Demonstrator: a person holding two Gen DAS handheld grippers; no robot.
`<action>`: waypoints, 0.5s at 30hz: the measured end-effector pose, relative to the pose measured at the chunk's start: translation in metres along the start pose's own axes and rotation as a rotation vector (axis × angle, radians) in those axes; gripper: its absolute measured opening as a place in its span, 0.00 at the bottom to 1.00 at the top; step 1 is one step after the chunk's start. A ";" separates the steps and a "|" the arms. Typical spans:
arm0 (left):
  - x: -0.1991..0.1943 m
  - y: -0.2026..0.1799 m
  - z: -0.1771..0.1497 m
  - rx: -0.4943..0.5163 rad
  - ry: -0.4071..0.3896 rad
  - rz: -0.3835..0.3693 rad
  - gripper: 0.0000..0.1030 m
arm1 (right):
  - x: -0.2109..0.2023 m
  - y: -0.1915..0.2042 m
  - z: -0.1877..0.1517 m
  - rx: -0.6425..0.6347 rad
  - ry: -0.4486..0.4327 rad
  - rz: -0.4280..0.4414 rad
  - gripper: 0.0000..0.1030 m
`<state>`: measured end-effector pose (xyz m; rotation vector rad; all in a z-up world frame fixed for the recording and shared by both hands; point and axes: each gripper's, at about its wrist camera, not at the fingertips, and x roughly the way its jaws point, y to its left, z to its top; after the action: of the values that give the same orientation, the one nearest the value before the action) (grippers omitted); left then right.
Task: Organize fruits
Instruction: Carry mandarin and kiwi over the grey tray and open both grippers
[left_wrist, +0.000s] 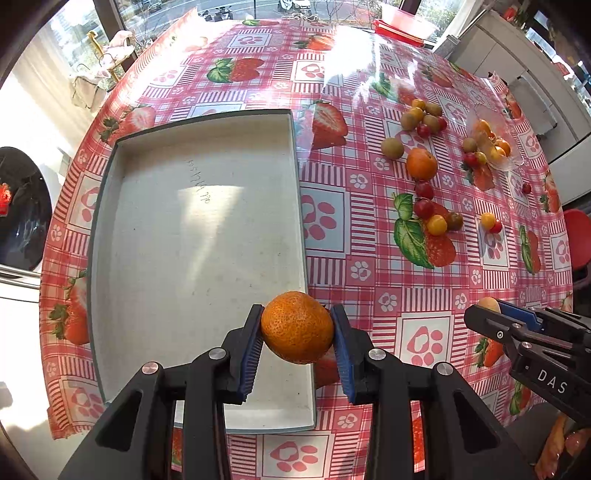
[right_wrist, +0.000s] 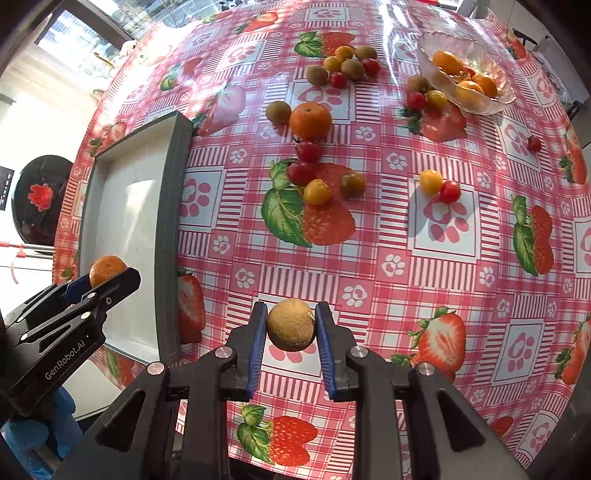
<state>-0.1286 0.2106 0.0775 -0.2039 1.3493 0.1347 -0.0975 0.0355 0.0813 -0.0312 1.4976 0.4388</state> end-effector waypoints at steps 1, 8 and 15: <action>0.000 0.011 -0.001 -0.015 0.000 0.009 0.36 | 0.003 0.013 0.005 -0.021 0.004 0.008 0.28; 0.008 0.081 -0.018 -0.071 0.024 0.081 0.36 | 0.022 0.091 0.027 -0.154 0.041 0.062 0.28; 0.029 0.116 -0.033 -0.095 0.076 0.106 0.36 | 0.054 0.145 0.033 -0.233 0.110 0.085 0.28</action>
<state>-0.1791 0.3159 0.0342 -0.2198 1.4310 0.2826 -0.1094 0.1929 0.0684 -0.1782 1.5531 0.6874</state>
